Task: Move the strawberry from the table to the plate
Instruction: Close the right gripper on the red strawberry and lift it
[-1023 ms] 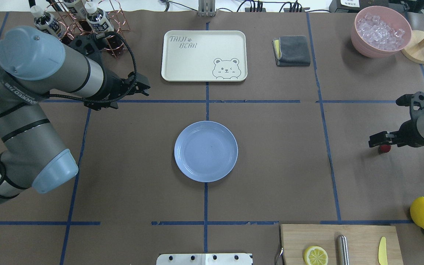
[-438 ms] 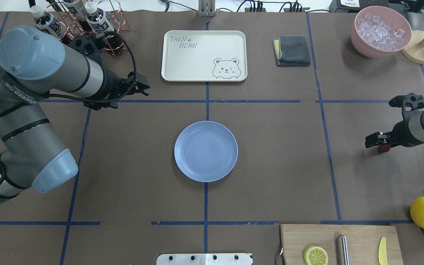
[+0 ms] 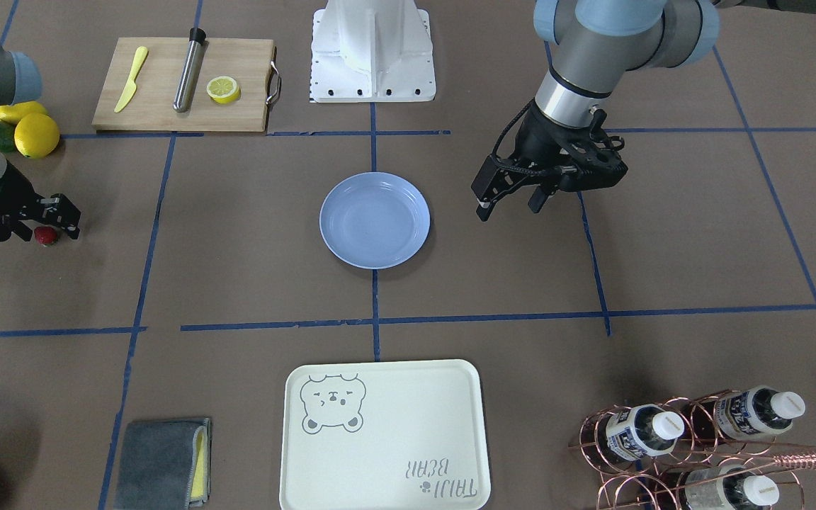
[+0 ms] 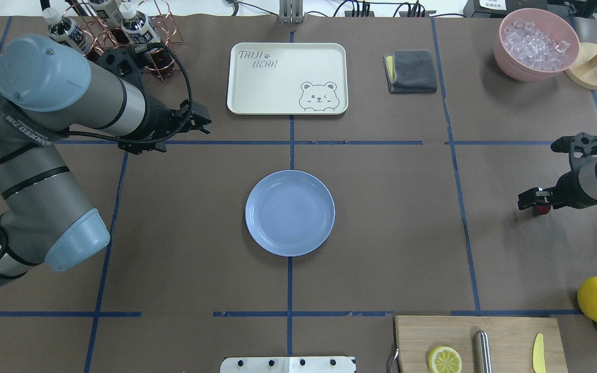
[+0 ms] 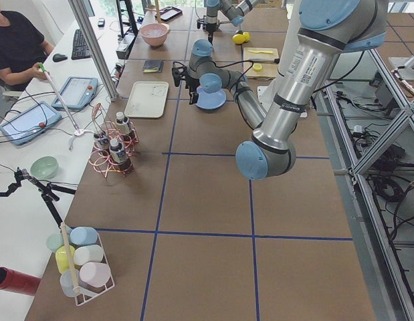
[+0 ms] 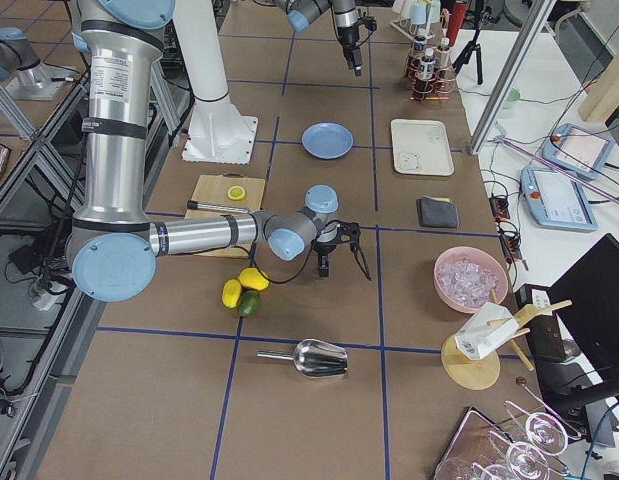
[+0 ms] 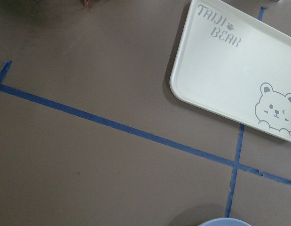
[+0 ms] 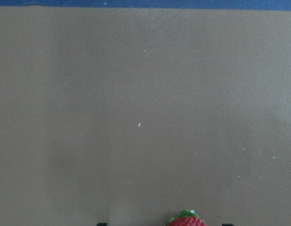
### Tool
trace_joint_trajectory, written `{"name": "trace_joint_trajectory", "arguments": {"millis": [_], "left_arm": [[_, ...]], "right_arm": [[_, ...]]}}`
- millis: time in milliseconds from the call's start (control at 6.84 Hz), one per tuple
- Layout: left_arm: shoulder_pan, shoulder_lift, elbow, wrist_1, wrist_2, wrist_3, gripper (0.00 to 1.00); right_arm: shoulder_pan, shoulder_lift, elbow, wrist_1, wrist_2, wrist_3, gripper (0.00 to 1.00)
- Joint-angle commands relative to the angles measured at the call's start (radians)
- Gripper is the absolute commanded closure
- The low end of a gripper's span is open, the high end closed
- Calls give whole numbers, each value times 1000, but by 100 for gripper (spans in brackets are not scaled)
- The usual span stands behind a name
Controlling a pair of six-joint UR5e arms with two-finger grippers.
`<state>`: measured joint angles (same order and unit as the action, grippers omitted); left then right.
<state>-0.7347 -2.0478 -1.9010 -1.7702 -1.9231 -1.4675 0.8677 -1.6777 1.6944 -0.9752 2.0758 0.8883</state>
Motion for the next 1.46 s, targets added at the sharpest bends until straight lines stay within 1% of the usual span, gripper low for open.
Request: {"name": "trace_joint_trajectory", "arguments": {"millis": [0, 146, 585, 731, 877, 1023, 1169, 1315], "left_arm": [[0, -2, -1, 0, 0, 0, 0], [-2, -2, -6, 0, 0, 0, 0], [-2, 0, -10, 0, 0, 0, 0], [-2, 0, -12, 0, 0, -2, 0], [-3, 0, -19, 1, -2, -1, 0], [-50, 3, -20, 21, -13, 7, 0], [-114, 1, -30, 85, -49, 135, 0], [-144, 26, -38, 115, -53, 226, 0]], "right_arm": [[0, -10, -4, 0, -3, -2, 15], [0, -14, -2, 0, -3, -2, 26], [0, -11, 2, 0, -2, -2, 100], [5, -16, 11, 0, -3, -2, 100], [10, -13, 43, -2, 0, -2, 100], [19, -1, 97, -19, 12, 1, 100], [16, 33, 160, -75, 42, 14, 100], [17, 115, 209, -179, 78, 29, 100]]}}
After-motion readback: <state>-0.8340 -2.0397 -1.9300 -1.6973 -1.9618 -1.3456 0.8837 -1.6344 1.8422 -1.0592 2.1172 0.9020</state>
